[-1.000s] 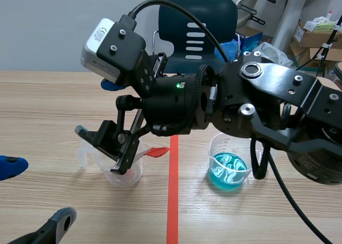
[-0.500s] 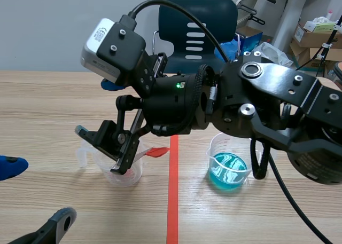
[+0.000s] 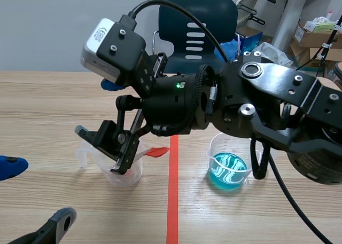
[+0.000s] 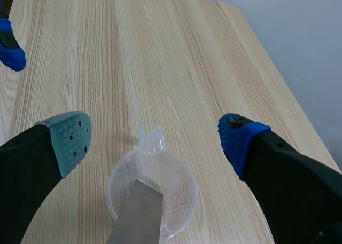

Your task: Do the redox reaction experiment

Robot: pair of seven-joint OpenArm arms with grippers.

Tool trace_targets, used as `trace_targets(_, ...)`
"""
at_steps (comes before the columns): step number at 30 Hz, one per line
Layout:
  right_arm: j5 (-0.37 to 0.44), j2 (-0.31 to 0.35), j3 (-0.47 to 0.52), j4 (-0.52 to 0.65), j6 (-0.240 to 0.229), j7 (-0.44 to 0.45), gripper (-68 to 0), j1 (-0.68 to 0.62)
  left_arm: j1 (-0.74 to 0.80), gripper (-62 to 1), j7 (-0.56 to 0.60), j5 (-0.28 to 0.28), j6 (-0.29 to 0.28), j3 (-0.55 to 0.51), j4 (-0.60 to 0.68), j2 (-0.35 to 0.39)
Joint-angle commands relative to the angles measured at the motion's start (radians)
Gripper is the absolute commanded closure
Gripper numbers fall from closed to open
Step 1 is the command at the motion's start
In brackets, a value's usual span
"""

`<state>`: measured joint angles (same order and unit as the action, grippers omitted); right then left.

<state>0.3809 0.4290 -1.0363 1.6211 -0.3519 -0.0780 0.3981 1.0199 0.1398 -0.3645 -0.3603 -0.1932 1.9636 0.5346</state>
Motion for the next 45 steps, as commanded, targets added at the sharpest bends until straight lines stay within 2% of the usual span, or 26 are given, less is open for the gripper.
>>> trace_targets(1,0.004,-0.002,0.003,0.006,0.004,0.012,-48.8,0.014,0.010,-62.3,0.018,-0.009,-0.001,-0.004,0.021,-0.005)
trace_targets(23,0.004,-0.001,0.003,0.006,0.004,0.012,-48.8,0.014,0.010,-62.3,0.018,-0.009,-0.001,-0.004,0.021,-0.005)
trace_targets(25,0.004,0.002,0.003,0.006,0.004,0.013,-50.3,0.014,0.010,-62.3,0.018,-0.009,-0.001,-0.004,0.021,-0.005)
trace_targets(28,0.005,0.020,0.003,0.013,0.004,0.018,-56.0,0.014,0.010,-62.3,0.018,-0.009,-0.001,-0.004,0.021,-0.005)
trace_targets(32,0.015,0.076,0.015,0.050,0.005,0.038,-56.4,0.014,0.010,-62.3,0.018,-0.009,-0.001,-0.004,0.021,-0.005)
trace_targets(37,0.120,0.176,0.127,0.124,0.005,0.041,-56.4,0.004,0.010,-62.3,0.018,-0.009,-0.001,-0.004,0.021,-0.005)
trace_targets(43,0.192,0.299,0.346,0.204,0.003,0.033,-56.4,-0.085,0.010,-62.3,0.022,-0.021,-0.001,-0.012,0.021,-0.005)
trace_targets(45,0.204,0.322,0.434,0.215,-0.008,0.020,-56.4,-0.131,0.010,-62.3,0.022,-0.046,-0.001,-0.029,0.021,-0.007)
